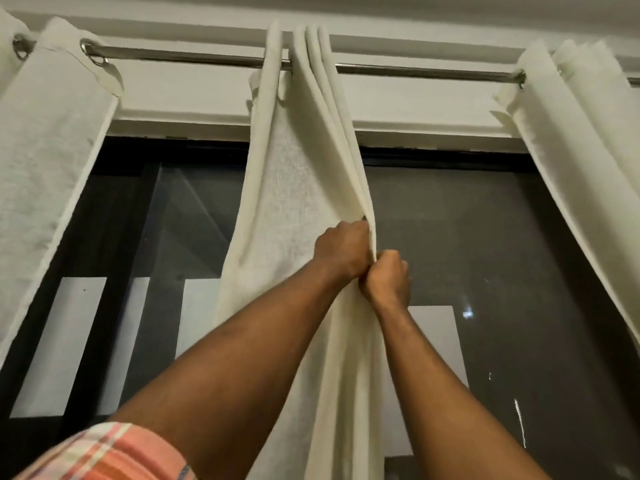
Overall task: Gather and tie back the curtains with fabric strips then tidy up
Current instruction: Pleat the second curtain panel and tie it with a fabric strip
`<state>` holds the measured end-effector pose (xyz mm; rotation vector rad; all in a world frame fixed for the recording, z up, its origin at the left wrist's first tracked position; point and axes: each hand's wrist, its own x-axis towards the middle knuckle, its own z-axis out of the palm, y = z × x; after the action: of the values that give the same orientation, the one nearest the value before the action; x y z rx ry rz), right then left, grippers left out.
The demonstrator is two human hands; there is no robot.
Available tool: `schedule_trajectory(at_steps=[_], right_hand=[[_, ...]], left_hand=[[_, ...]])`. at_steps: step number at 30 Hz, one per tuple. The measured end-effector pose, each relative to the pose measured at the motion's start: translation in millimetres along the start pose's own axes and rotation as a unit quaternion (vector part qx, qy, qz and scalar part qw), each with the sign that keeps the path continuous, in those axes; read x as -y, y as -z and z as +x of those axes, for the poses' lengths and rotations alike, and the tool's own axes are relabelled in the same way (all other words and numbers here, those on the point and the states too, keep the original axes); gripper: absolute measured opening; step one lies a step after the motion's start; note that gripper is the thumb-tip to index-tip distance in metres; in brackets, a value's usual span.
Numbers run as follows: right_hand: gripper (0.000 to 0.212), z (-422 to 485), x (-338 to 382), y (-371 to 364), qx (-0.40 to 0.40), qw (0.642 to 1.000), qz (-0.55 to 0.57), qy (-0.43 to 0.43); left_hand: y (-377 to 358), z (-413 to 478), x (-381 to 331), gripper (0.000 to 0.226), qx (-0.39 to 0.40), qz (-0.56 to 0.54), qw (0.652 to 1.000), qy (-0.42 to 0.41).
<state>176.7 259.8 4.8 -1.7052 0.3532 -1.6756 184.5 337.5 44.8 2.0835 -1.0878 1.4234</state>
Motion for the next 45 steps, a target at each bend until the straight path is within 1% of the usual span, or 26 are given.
schedule_trajectory(at_steps=[2,4,5,7,9,12,14,17,21,24,25,27,30,33,36,38,39,41,42,43,45], right_hand=[[0.026,4,-6,10,0.003,0.999,0.04,0.004],[0.025,6,-8,14,0.009,0.998,0.06,0.027],[0.025,7,-8,14,0.014,0.997,0.067,0.023],[0.023,8,-10,11,0.019,0.999,0.044,0.022],[0.021,9,-9,7,0.024,0.999,0.029,0.015],[0.008,7,-4,-5,0.036,0.999,-0.002,0.009],[0.009,2,2,-10,0.049,0.999,0.002,0.012],[0.014,-5,6,-18,0.066,0.998,0.016,0.016],[0.03,-21,1,-34,0.121,0.992,0.035,0.022],[0.031,-37,-7,-45,0.155,0.987,0.028,0.022],[0.029,-42,-10,-47,0.162,0.986,0.03,0.022],[0.026,-53,-17,-46,0.163,0.986,0.029,0.02],[0.021,-70,-25,-44,0.172,0.985,0.026,0.02],[0.019,-85,-35,-49,0.173,0.984,0.02,0.024],[0.015,-96,-48,-52,0.178,0.984,-0.019,0.021],[0.012,-100,-57,-48,0.161,0.985,-0.06,0.012],[0.015,-101,-62,-46,0.137,0.988,-0.077,0.002],[0.017,-102,-69,-43,0.089,0.991,-0.098,-0.015],[0.014,-103,-73,-43,0.075,0.992,-0.103,-0.017],[0.009,-103,-74,-43,0.069,0.992,-0.105,-0.014],[0.019,-105,-74,-44,0.079,0.992,-0.096,-0.003]], left_hand=[[13,7,-24,0.012,-0.035,0.046,0.997,-0.047],[27,11,-42,0.017,-0.068,0.069,0.991,-0.095],[31,12,-46,0.019,-0.079,0.076,0.987,-0.116],[37,11,-40,0.021,-0.086,0.087,0.984,-0.132],[30,2,-17,0.022,-0.072,0.091,0.987,-0.111],[1,-18,29,0.028,-0.05,0.065,0.996,-0.03],[-17,-31,54,0.035,-0.034,0.019,0.998,0.045],[-32,-45,75,0.025,-0.02,-0.076,0.989,0.122],[-46,-62,76,0.02,-0.046,-0.144,0.977,0.15],[-56,-79,65,0.009,-0.044,-0.171,0.971,0.161],[-59,-85,63,0.005,-0.042,-0.172,0.97,0.165],[-70,-98,63,0.01,-0.04,-0.166,0.97,0.176],[-85,-116,70,0.004,-0.03,-0.162,0.967,0.193],[-96,-135,75,0.008,-0.032,-0.159,0.966,0.202],[-102,-155,83,0.01,-0.035,-0.134,0.969,0.205],[-101,-164,96,0.011,-0.039,-0.084,0.972,0.218],[-99,-168,105,0.013,-0.048,-0.054,0.97,0.231],[-91,-174,122,0.015,-0.087,-0.01,0.959,0.27],[-89,-177,128,0.015,-0.106,0.003,0.953,0.284],[-88,-181,130,0.015,-0.121,0.013,0.951,0.285],[-92,-192,125,0.015,-0.127,0.012,0.958,0.259]])
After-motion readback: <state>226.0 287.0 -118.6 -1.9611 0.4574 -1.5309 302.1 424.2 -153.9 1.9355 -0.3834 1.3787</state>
